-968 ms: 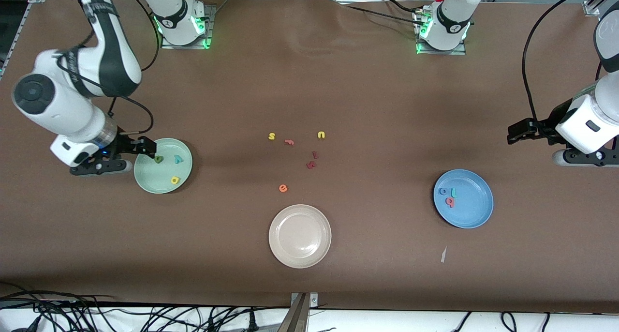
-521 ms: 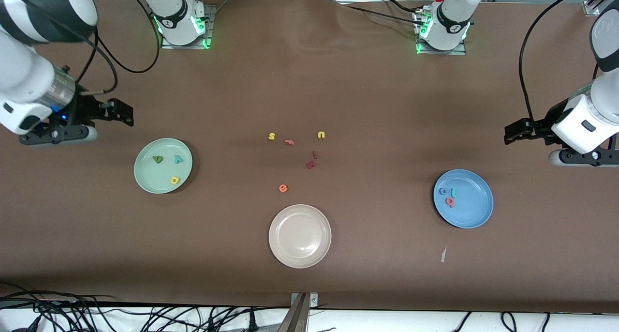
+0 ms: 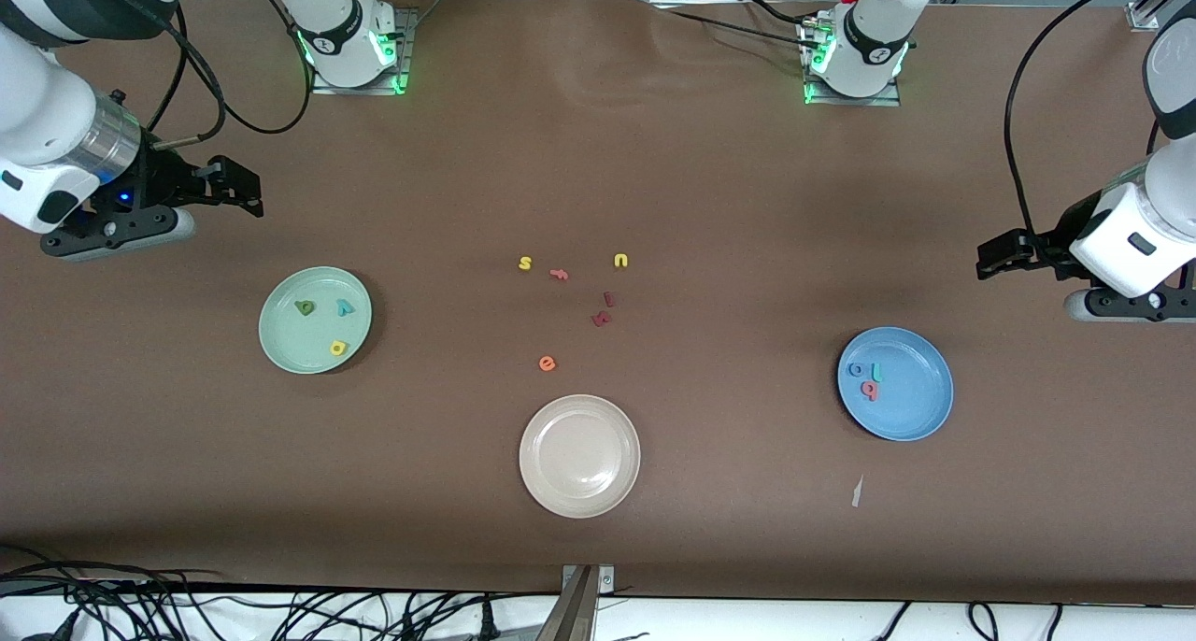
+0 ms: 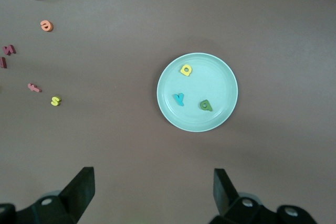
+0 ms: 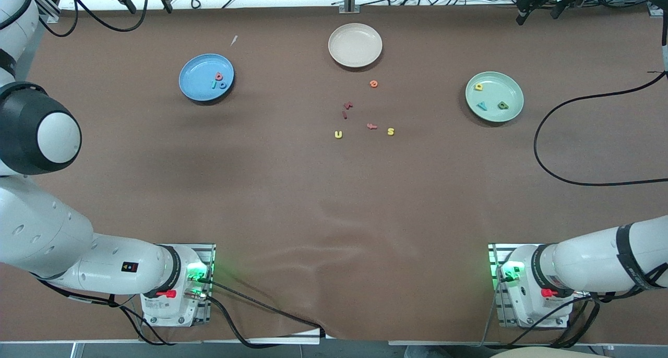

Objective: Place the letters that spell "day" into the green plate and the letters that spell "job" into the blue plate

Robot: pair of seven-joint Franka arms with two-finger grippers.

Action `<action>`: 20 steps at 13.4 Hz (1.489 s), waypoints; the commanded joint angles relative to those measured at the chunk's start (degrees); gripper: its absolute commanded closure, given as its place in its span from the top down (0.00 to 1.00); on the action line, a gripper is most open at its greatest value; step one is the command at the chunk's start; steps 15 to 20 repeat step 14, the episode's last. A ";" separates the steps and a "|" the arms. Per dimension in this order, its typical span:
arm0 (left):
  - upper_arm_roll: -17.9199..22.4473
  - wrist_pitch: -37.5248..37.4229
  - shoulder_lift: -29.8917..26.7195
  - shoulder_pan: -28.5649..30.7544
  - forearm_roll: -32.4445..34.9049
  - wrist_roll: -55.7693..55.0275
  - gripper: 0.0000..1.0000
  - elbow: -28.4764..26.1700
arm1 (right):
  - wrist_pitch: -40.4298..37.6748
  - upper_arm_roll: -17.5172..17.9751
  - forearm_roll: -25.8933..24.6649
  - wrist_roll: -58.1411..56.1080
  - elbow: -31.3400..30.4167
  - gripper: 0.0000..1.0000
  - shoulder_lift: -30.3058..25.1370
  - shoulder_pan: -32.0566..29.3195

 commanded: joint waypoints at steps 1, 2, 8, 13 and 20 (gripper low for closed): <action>0.12 -1.07 0.70 -0.25 -1.20 -0.26 1.00 1.77 | -2.15 0.08 0.28 -1.18 1.11 1.00 -0.81 -0.31; 0.12 -1.07 0.70 -0.33 -1.20 -0.26 1.00 1.77 | -2.51 0.08 -0.07 -1.18 1.46 1.00 -0.90 -0.31; 0.12 -1.07 0.70 -0.25 -1.20 -0.17 1.00 1.77 | -2.51 -0.01 -1.39 -1.27 1.64 1.00 -1.16 -0.31; 0.12 -1.07 0.70 -0.33 -1.20 -0.26 1.00 1.77 | -2.51 -0.01 -1.39 -1.27 1.55 1.00 -1.08 -0.31; 0.12 -1.07 0.70 -0.34 -1.20 -0.26 1.00 1.77 | -2.51 -0.01 -1.39 -1.27 1.55 1.00 -1.08 -0.31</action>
